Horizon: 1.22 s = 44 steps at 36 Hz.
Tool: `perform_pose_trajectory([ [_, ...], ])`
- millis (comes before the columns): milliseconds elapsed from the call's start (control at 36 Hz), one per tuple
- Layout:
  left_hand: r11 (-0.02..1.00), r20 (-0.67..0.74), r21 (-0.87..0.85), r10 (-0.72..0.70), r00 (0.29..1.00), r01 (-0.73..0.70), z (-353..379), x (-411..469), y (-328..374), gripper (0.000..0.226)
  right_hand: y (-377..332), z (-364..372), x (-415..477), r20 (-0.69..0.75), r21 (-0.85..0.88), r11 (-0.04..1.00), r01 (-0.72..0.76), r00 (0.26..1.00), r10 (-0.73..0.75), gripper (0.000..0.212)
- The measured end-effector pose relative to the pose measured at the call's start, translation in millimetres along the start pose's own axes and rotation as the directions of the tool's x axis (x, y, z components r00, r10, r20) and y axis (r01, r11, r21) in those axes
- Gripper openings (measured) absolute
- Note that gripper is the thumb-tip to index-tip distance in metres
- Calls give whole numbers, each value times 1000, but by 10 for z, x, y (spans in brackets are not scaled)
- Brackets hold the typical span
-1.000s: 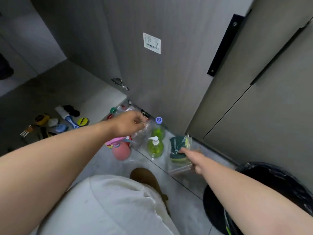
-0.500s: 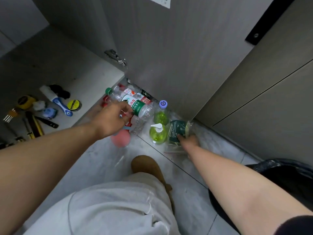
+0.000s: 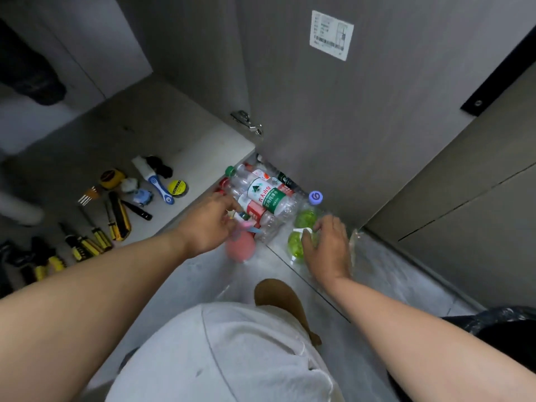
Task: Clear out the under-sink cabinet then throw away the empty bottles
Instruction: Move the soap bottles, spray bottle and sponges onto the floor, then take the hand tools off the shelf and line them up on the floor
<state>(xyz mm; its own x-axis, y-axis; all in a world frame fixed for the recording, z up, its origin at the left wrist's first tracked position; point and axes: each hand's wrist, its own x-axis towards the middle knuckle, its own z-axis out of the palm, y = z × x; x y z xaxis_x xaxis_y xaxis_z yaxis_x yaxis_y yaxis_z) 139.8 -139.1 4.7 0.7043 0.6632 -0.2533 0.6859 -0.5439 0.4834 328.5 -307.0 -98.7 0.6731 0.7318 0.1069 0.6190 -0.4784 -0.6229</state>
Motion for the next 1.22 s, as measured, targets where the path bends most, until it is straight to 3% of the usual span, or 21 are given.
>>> perform_pose_trajectory([
  [139,984,-3,120,-136,991,136,-288,-408,-572,28,-706,155,199,107,116,966,233,964,-245,25],
  [250,945,2,136,-300,954,297,-543,-804,-1085,22,-1289,401,352,335,195,903,383,839,-428,16],
  [306,922,-24,133,-364,931,364,-641,-988,-1327,22,-1594,543,444,528,187,883,430,714,-459,13],
  [361,887,-35,122,-445,895,446,-733,-1163,-1553,23,-1922,680,535,722,180,858,481,528,-447,10],
  [444,815,-41,82,-572,819,573,-811,-1411,-1871,25,-2415,872,619,918,85,769,633,251,-307,16],
  [528,728,-49,24,-684,728,685,-816,-1633,-2164,39,-2905,1042,627,973,11,633,774,138,-185,28],
  [611,637,-95,-94,-771,630,765,-756,-1787,-2442,51,-3333,1259,580,980,-5,501,866,105,-171,32],
  [694,541,-146,-264,-841,522,798,-652,-1877,-2693,55,-3656,1513,412,964,17,466,885,109,-242,34],
  [778,422,-119,-427,-903,413,800,-544,-1894,-2910,70,-3801,1796,180,941,106,517,849,82,-328,27],
  [861,310,-113,-535,-948,297,786,-449,-1857,-3125,80,-3736,2047,10,910,232,572,787,33,-414,5],
  [972,227,-177,-541,-972,154,810,-313,-1790,-3388,78,-3539,2191,-48,903,316,642,699,-15,-428,10],
  [1028,202,-189,-558,-975,114,805,-235,-1770,-3473,77,-3473,2235,-42,899,308,641,703,6,-438,5],
  [1139,212,-252,-505,-963,92,837,-99,-1802,-3556,70,-3385,2330,-37,892,303,702,645,68,-447,14],
  [1222,178,-204,-527,-976,79,831,-112,-1803,-3601,60,-3377,2386,-56,893,310,739,598,85,-443,14],
])
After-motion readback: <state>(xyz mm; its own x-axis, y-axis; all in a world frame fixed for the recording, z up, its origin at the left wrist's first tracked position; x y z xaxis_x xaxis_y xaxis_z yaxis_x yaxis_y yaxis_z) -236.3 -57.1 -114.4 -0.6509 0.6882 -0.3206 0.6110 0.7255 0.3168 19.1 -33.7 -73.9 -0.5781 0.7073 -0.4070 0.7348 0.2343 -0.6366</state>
